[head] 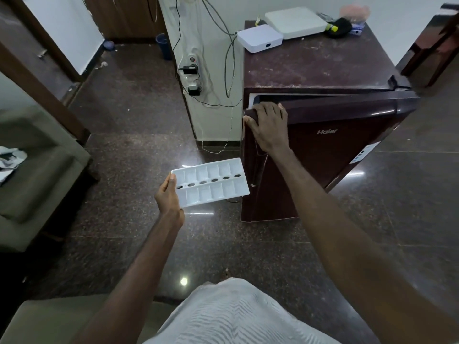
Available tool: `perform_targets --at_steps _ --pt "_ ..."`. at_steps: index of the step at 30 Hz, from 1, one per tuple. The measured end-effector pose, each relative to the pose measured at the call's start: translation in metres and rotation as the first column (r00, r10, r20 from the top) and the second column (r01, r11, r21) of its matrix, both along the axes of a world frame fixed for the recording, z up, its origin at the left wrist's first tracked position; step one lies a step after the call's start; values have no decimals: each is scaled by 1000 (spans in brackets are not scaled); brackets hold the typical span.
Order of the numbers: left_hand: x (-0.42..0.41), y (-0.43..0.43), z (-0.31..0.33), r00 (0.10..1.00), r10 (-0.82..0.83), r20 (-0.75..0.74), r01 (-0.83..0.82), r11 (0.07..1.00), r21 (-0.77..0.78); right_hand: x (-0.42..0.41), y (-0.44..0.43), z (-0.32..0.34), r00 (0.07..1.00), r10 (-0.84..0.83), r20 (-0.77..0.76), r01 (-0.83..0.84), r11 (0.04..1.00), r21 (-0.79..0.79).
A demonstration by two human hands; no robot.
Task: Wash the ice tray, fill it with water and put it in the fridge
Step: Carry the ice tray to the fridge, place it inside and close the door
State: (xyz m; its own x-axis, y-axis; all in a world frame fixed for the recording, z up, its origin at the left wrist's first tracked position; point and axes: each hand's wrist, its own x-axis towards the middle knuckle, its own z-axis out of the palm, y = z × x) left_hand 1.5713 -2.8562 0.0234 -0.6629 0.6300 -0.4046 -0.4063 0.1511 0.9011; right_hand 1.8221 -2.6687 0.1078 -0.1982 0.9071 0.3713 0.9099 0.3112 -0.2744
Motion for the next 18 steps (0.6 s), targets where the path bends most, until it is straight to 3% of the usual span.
perform_targets --at_steps 6,11,18 --pt "11 -26 6 999 47 -22 -46 999 19 36 -65 -2 996 9 -92 0 994 107" --pt "30 -52 4 995 101 -22 -101 995 18 62 -103 14 984 -98 -146 99 995 -3" --pt "77 -78 2 993 114 7 -115 993 35 87 -148 44 972 -231 -43 222 962 -162"
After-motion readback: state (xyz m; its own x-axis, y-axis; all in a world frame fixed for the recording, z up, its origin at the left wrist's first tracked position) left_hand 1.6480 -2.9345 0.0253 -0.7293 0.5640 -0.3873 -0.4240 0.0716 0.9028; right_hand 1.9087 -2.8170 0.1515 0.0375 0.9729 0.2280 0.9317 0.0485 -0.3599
